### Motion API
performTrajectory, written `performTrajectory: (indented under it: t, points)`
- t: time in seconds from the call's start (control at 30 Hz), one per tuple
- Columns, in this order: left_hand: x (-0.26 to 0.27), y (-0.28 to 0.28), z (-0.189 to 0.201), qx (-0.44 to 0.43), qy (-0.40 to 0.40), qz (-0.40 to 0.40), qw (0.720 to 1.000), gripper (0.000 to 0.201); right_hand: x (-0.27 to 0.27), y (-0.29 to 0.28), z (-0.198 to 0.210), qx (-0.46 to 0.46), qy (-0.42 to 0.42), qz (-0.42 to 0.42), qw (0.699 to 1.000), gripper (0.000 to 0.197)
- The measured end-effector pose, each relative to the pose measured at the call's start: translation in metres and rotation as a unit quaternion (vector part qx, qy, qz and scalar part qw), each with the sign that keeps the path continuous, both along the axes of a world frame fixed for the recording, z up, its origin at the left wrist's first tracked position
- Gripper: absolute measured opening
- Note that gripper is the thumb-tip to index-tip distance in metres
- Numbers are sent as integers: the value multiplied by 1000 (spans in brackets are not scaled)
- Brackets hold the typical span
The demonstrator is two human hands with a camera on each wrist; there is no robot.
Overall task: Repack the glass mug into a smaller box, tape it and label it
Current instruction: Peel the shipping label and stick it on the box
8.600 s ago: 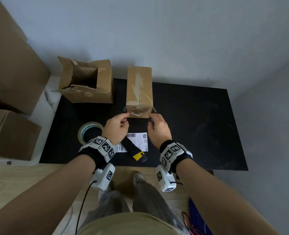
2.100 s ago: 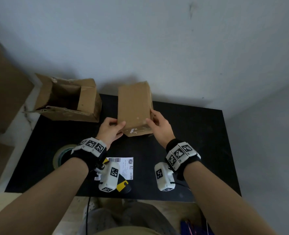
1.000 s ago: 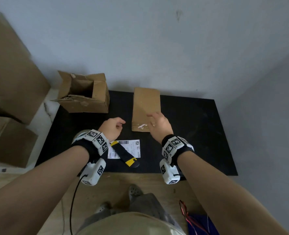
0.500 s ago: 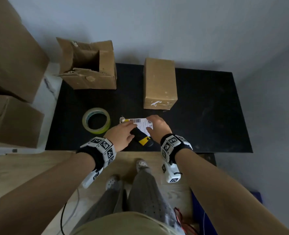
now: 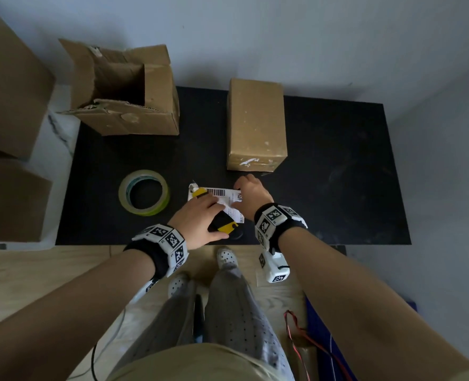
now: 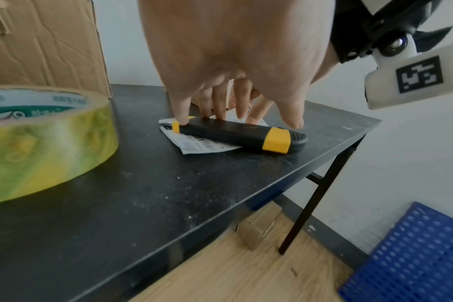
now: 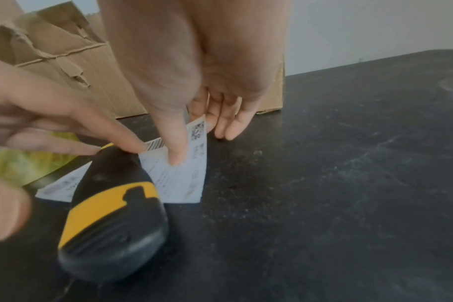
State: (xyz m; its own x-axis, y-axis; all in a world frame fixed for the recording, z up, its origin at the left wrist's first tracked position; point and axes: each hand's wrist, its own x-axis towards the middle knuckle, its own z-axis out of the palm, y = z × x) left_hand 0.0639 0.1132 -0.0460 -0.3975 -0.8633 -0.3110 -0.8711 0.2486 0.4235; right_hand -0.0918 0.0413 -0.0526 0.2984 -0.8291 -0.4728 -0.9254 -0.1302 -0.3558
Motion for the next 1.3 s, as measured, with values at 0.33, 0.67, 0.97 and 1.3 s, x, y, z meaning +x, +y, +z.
performTrajectory:
  t: [0.33, 0.67, 0.97, 1.3]
  points:
    - [7, 4, -9, -28, -61, -56, 996, 64, -6, -5, 8, 56, -126, -178, 974, 1]
    - [20, 0, -4, 14, -91, -54, 994, 74, -45, -2, 22, -9, -175, -304, 936, 7]
    - [24, -14, 19, 53, 28, 74, 995, 54, -53, 16, 52, 4, -253, -333, 908, 9]
    - [34, -52, 88, 132, 350, 309, 874, 12, -27, 9, 99, -30, -329, -365, 870, 13]
